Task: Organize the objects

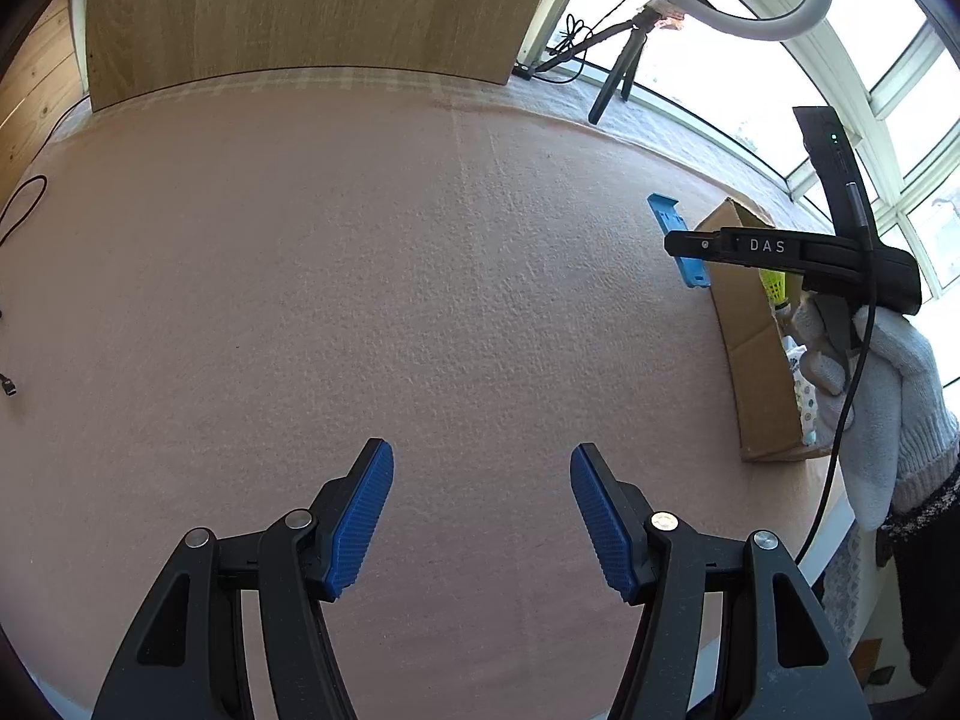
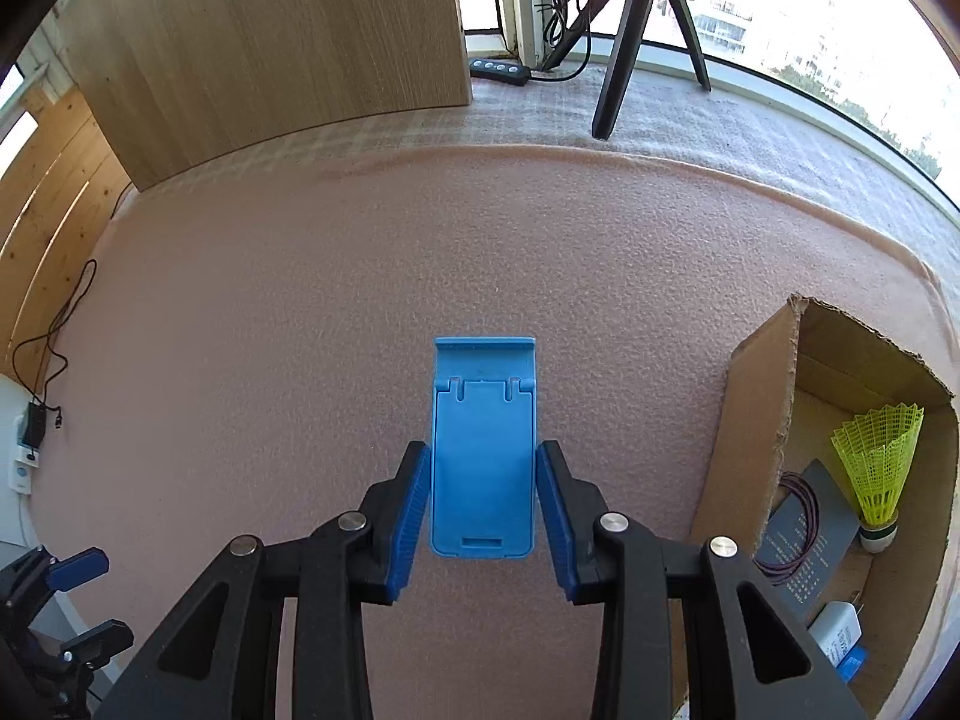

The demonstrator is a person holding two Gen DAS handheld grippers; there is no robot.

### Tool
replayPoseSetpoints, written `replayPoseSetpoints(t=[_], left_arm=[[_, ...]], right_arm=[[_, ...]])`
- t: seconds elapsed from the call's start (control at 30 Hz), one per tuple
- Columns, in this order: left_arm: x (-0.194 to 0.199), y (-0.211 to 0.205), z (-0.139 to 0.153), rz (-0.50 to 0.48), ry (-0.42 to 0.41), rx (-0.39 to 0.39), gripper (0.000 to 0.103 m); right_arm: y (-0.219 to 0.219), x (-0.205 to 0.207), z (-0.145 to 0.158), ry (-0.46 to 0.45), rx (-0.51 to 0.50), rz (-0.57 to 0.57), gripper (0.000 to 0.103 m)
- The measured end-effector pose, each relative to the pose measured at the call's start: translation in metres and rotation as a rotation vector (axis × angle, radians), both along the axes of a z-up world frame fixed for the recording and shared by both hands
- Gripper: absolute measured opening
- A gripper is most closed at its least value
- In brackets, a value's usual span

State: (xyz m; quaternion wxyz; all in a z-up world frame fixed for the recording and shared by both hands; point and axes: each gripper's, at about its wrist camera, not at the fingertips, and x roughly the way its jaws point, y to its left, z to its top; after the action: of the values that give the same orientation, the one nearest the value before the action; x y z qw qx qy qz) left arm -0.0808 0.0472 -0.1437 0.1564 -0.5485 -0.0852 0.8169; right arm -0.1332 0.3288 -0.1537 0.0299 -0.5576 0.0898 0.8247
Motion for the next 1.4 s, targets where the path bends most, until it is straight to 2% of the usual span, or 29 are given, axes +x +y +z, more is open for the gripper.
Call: replayPoseSetpoints(t=[0.17, 0.33, 0.67, 0.9, 0.97, 1.03, 1.4], left_arm=[[-0.003, 0.013, 0.003, -0.020, 0.010, 0.005, 0.065], [-0.005, 0.029, 0.005, -0.045, 0.017, 0.006, 0.065], [-0.001, 0.053, 0.014, -0.092, 0.035, 0.006, 0.065], [0.002, 0.068, 0.017, -0.118, 0.043, 0.004, 0.065], [0.003, 0.070, 0.018, -0.122, 0.046, 0.005, 0.065], [0.004, 0.071, 0.019, -0.125, 0.051, 0.003, 0.065], [0.008, 0.063, 0.026, -0.104, 0.069, -0.006, 0.065]], right_arm=[[0.019, 0.036, 0.030, 0.070, -0.010, -0.053, 0.033], [0.044, 0.059, 0.043, 0.115, -0.012, -0.143, 0.033], [0.095, 0.115, 0.051, 0.134, 0.034, -0.300, 0.033], [0.109, 0.133, 0.053, 0.146, 0.044, -0.339, 0.034], [0.111, 0.134, 0.054, 0.142, 0.046, -0.341, 0.053], [0.111, 0.137, 0.058, 0.159, 0.063, -0.345, 0.059], [0.088, 0.138, 0.065, 0.177, 0.070, -0.306, 0.059]])
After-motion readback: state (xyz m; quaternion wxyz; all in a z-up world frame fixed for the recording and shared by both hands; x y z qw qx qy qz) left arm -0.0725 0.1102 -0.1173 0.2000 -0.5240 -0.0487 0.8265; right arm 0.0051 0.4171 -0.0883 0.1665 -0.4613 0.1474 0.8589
